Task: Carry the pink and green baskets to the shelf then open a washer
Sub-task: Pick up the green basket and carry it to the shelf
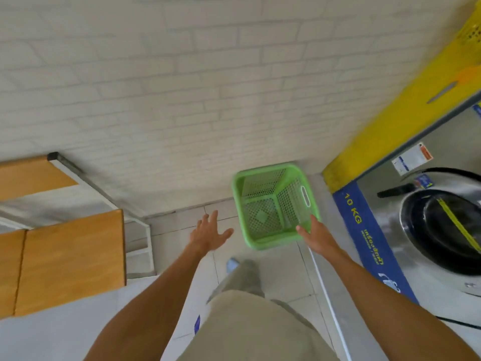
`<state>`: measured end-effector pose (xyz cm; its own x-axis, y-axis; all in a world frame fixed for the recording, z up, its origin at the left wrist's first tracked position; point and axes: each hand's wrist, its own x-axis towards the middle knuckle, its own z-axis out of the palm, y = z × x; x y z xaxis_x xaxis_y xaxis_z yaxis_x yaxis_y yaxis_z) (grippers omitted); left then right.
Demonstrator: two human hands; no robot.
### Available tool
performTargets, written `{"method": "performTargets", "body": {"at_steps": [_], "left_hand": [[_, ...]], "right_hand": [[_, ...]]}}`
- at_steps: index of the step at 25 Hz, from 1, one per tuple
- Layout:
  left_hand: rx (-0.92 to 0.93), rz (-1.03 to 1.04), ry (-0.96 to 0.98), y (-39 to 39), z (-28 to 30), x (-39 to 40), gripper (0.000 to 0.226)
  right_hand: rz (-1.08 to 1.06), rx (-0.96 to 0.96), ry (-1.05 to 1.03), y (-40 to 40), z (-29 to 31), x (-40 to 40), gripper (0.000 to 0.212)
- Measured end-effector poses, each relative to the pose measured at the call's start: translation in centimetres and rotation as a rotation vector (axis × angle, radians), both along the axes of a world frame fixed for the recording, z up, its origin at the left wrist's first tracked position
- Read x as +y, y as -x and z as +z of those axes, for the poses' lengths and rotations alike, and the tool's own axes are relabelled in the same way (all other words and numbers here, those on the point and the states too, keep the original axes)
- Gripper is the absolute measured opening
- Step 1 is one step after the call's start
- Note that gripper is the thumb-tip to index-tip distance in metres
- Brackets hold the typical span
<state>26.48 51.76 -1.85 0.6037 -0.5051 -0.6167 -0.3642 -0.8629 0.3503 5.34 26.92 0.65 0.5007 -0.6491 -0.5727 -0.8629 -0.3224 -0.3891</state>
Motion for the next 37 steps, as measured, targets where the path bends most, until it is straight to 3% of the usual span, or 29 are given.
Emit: {"method": "performTargets", "body": {"at_steps": [5,9,12,17,22,25,30,34,37], "left_hand": [[0.097,0.125,-0.016,2.8,-4.5,-6.6,0.092],[0.182,0.189,-0.047,5.0,-11.9,-9.5,0.092],[0.211,0.351,-0.076,5.9,-18.2,-11.2,0.092],[0.072,0.521,-0.107,5.1,-29.5,-15.9,0.098],[-0.055,0.577,0.129,0.4,-36.1,-20.3,0.098],[-0.103,0.618,0.11,0.3,-33.5,-20.5,0.087],[-0.229,0.745,0.102,4.0,-18.3,-14.7,0.071],[-0.3,1.009,0.081,8.9,-5.2,-4.9,0.068],[-0.384,1.249,0.11,14.2,1.2,3.0,0.069]], "right_hand": [[-0.069,0.061,-0.013,-0.3,-4.8,-7.5,0.074],[-0.133,0.09,-0.07,-1.7,-12.3,-15.0,0.074],[-0.131,0.107,-0.09,-2.7,-19.3,-19.9,0.077],[-0.059,0.066,-0.042,-4.9,-31.3,-26.5,0.08],[0.013,0.037,0.071,-6.6,-37.0,-29.5,0.07],[0.129,0.028,0.138,-7.1,-34.7,-28.7,0.067],[0.274,-0.054,0.156,-9.3,-21.0,-24.3,0.063],[0.559,-0.105,0.01,-14.0,-8.7,-16.7,0.066],[0.802,-0.16,-0.03,-17.8,-3.2,-8.4,0.067]]}}
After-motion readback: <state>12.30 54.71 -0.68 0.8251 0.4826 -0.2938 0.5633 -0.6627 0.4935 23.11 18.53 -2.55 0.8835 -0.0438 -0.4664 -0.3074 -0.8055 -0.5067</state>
